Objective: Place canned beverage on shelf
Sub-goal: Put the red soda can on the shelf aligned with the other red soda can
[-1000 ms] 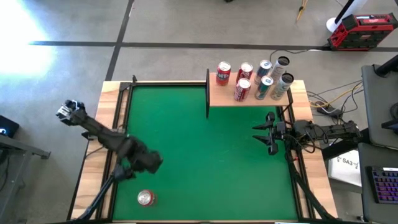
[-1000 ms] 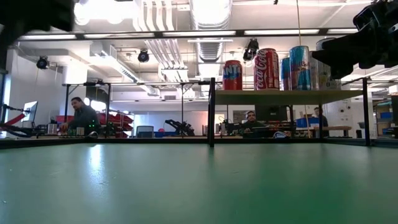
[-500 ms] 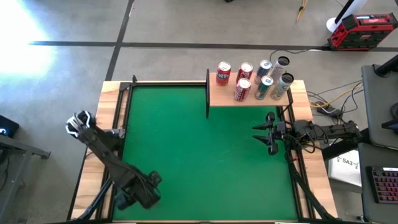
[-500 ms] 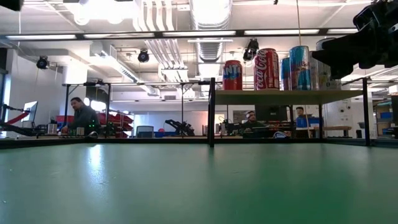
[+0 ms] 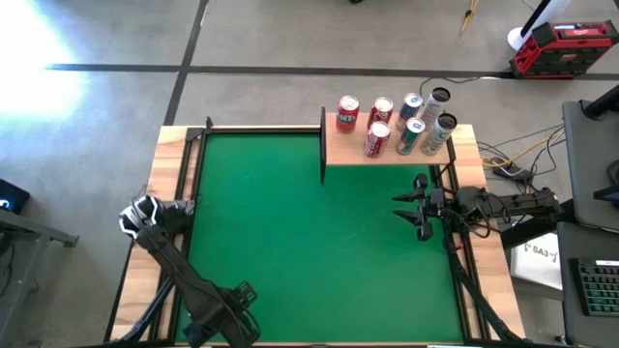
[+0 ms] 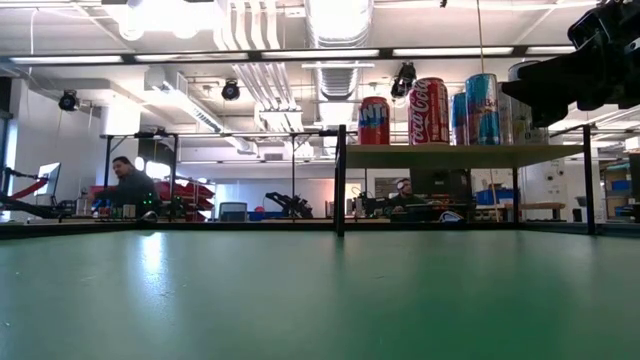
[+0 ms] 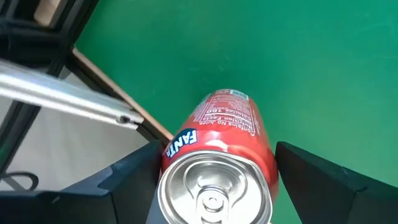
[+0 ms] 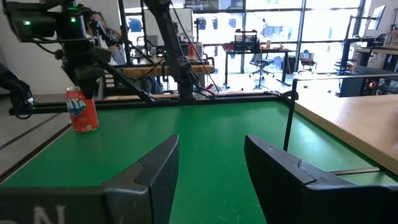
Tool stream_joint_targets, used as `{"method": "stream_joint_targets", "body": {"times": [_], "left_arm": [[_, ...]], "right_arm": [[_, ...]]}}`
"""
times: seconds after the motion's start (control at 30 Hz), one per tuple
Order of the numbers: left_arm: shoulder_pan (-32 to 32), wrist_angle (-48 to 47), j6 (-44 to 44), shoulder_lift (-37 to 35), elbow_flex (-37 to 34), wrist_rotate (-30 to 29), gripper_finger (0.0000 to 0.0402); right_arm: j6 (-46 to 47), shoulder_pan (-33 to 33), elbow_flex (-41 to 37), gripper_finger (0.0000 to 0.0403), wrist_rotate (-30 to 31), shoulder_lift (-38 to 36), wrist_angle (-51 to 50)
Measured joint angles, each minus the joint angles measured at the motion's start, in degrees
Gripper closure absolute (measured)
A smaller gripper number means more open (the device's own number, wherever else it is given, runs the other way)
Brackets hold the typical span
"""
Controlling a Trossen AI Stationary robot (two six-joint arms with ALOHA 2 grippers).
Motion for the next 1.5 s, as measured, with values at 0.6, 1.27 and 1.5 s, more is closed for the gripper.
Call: {"method": "stream_joint_targets", "body": {"times": [0.6, 1.27, 1.5], "left_arm": [[-0.4, 6.7, -1.2, 0.3, 0.5, -0.7, 0.0013], [-0.3, 6.1, -0.9, 4.8, 0.3, -1.4, 0.011], [4.4, -0.4, 10.1, 4.7, 0.3, -3.3, 0.011]], "right_arm": [[0.0, 0.0, 0.0, 0.0229, 0.0, 0.0, 0.0], [0.0, 0.0, 0.0, 0.0229, 0.0, 0.0, 0.0], [0.0, 0.0, 0.0, 0.0229, 0.0, 0.0, 0.0]]}}
